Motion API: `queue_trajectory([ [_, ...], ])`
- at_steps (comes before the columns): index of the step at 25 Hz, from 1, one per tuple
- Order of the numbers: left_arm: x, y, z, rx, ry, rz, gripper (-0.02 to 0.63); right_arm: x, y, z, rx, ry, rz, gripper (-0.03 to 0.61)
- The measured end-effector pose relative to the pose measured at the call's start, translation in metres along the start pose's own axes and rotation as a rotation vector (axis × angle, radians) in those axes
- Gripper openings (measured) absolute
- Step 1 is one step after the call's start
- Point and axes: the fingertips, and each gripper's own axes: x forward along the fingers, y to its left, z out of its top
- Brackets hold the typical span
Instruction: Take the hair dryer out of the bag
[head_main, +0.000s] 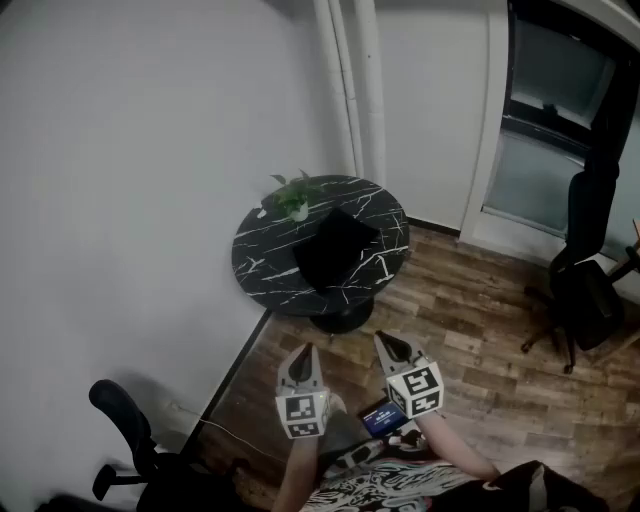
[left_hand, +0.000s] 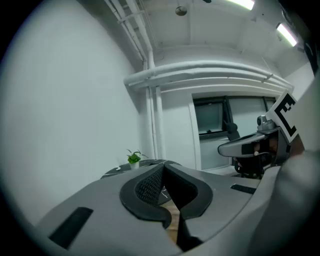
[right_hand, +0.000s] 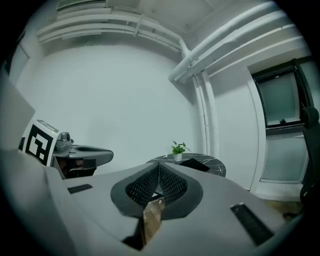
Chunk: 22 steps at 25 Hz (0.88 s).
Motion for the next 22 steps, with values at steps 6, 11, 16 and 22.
queue_trajectory([
  [6,0.004,0.002,-0.001,-0.002,0.006,0.007,0.015,0.003,-0.005,0.000,0.000,0.003,-0.002,0.019],
  [11,0.003,0.003,0.000,-0.001,0.012,0.017,0.015,0.005,-0.007,-0.002,0.005,-0.003,0.000,0.019],
  [16,0.006,0.004,-0.001,0.009,0.021,0.016,0.015,0.010,-0.008,0.004,0.020,-0.020,0.011,0.020],
  [22,0.016,0.010,0.000,-0.004,0.022,0.026,0.015,0.021,-0.014,0.001,0.023,-0.006,0.012,0.020],
])
